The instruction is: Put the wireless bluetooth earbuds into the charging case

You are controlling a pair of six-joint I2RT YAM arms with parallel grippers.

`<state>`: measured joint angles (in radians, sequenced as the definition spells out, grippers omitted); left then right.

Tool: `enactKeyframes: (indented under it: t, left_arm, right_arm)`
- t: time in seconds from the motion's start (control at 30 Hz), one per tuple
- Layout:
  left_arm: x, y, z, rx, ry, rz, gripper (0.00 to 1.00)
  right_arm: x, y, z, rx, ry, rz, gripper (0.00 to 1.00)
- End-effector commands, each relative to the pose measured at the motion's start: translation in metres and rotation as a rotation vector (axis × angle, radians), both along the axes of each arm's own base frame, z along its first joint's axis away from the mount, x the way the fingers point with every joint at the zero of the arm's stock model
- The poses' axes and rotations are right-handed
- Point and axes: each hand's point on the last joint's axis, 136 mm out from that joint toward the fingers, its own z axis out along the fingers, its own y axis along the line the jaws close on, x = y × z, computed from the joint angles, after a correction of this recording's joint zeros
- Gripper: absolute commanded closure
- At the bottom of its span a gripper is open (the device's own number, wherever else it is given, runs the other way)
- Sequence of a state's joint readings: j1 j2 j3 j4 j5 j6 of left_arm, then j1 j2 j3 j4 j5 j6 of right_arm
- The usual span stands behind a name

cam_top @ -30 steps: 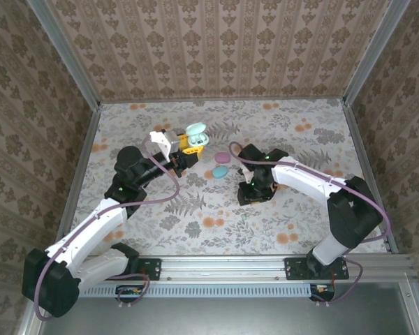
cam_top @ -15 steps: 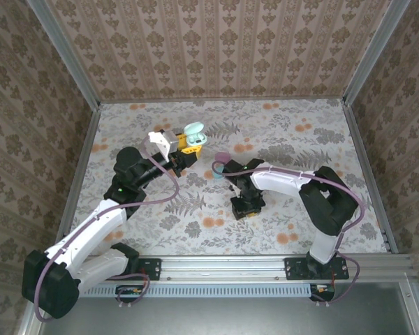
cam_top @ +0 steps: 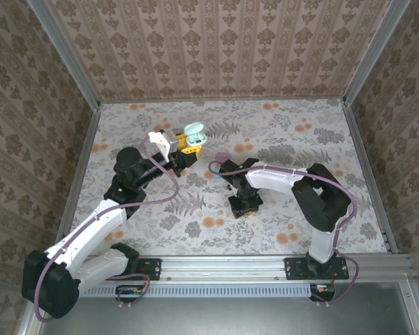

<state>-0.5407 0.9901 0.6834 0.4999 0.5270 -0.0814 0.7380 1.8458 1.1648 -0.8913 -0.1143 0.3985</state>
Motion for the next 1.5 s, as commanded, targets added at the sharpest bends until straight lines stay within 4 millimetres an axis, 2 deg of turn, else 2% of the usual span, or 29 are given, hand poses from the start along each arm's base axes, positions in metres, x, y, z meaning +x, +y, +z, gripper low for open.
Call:
enactKeyframes:
  t: [0.0,0.33,0.73,1.1,1.3,1.47]
  left_arm:
    - [-0.001,0.002,0.004,0.0,-0.017,-0.003,0.75]
    - [-0.001,0.003,0.002,0.001,-0.011,-0.002,0.75]
    - [-0.001,0.002,0.002,-0.001,-0.011,-0.006,0.75]
    - [0.0,0.003,0.001,0.002,-0.009,-0.002,0.75]
    - [0.002,0.001,-0.002,0.007,0.0,-0.005,0.75]
    - [0.006,-0.003,-0.008,0.015,0.016,-0.015,0.75]
  right_arm:
    - [0.0,-0.002,-0.001,-0.038,0.009,0.015,0.66]
    - [-0.004,-0.004,-0.001,-0.043,0.025,0.019,0.73]
    - [-0.014,-0.007,0.0,-0.057,0.054,0.034,0.7]
    - [-0.007,-0.008,0.002,-0.066,0.014,0.031,0.76]
    - [0.002,-0.004,0.022,0.008,-0.061,-0.019,0.78]
    - [0.017,0.005,0.06,0.207,-0.157,-0.132,0.78]
